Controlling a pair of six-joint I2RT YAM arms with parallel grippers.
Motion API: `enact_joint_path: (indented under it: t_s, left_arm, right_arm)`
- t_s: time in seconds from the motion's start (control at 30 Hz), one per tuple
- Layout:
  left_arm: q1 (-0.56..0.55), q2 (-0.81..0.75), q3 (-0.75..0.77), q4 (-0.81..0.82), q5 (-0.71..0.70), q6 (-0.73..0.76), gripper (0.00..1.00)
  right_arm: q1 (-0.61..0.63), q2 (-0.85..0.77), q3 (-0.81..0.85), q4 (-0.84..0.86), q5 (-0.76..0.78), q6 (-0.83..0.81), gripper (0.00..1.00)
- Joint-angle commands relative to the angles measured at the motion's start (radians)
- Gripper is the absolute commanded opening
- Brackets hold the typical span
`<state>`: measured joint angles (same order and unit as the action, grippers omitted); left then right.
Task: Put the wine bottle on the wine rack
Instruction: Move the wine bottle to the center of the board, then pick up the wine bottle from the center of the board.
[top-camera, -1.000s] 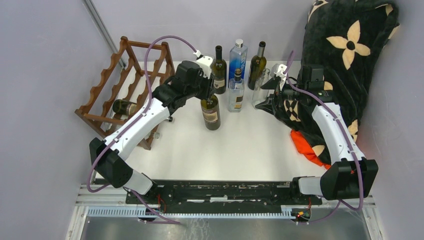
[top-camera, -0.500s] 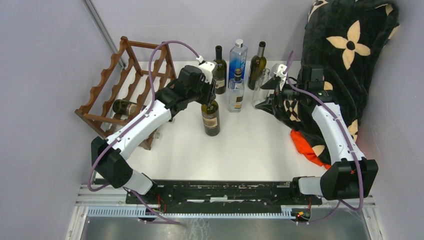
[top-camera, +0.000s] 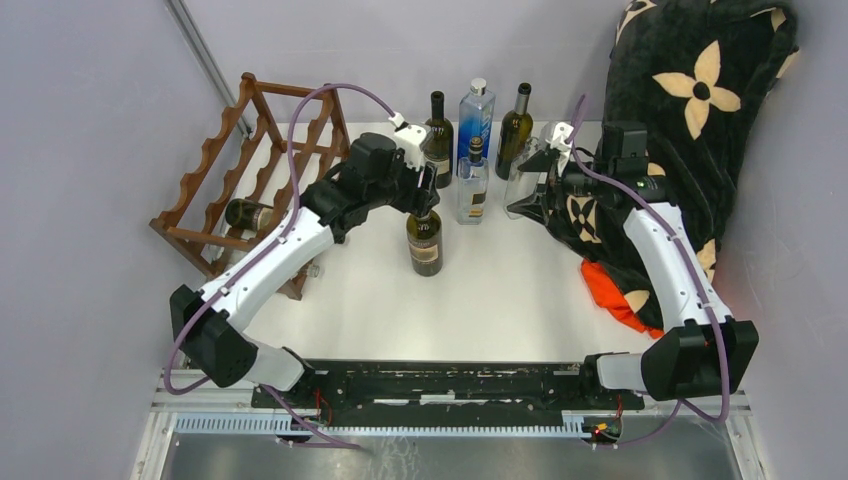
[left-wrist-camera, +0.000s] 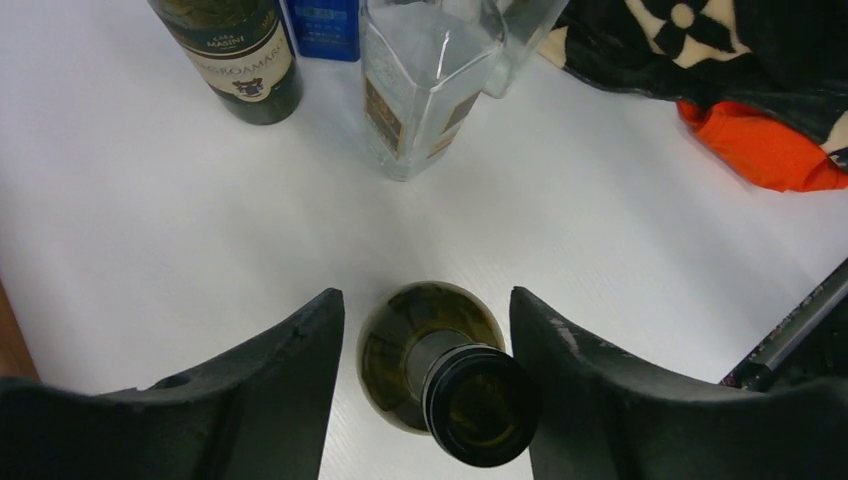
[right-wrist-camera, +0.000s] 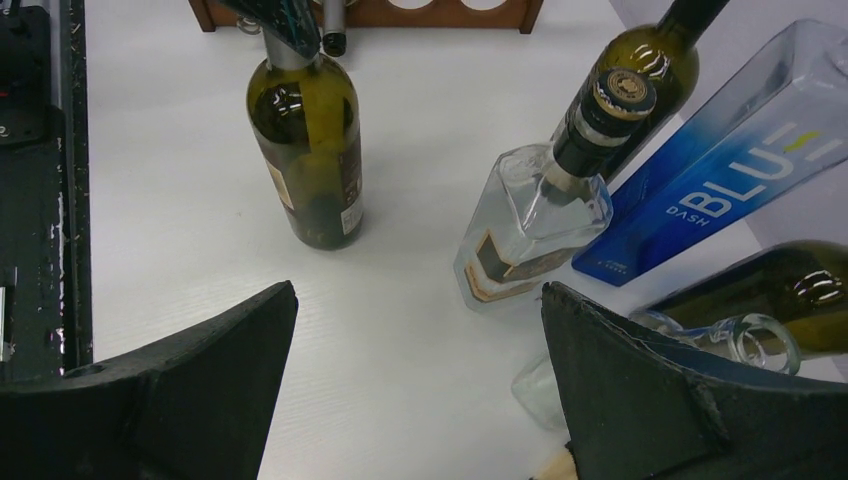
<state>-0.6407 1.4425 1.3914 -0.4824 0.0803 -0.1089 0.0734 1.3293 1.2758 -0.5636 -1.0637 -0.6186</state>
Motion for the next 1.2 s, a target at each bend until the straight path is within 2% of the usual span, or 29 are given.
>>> enact_joint_path:
  t_s: [0.0, 0.4, 0.6, 0.83, 0.93, 1.03, 1.17]
  left_arm:
    - [-0.007, -0.06, 0.022, 0.011, 0.039, 0.059, 0.7]
    - [-0.005, -0.219, 0.088, 0.015, -0.007, 0.035, 0.85]
    - [-0.005, -0.326, 0.071, 0.054, -0.128, 0.017, 0.87]
    - [-0.005, -0.447, -0.058, 0.089, -0.226, -0.014, 0.89]
    - [-0.005, -0.481, -0.095, 0.079, -0.238, -0.019, 0.89]
    - [-0.005, -0.521, -0.149, 0.077, -0.26, -0.021, 0.94]
    - [-0.005, -0.569, -0.214, 0.088, -0.279, -0.037, 1.0]
  right_arm:
    - [0.032, 0.01, 0.071, -0.003, -0.004, 0.007, 0.98]
    - [0.246, 0.073, 0.223, -0.158, 0.168, -0.166, 0.98]
    - [0.375, 0.135, 0.289, -0.172, 0.225, -0.202, 0.98]
    - [0.509, 0.216, 0.298, -0.024, 0.286, -0.039, 0.98]
    - [0.548, 0.248, 0.297, 0.004, 0.301, -0.024, 0.98]
    - [0.582, 0.269, 0.285, 0.052, 0.336, 0.003, 0.98]
    - [0.6, 0.29, 0.28, 0.104, 0.371, 0.053, 0.91]
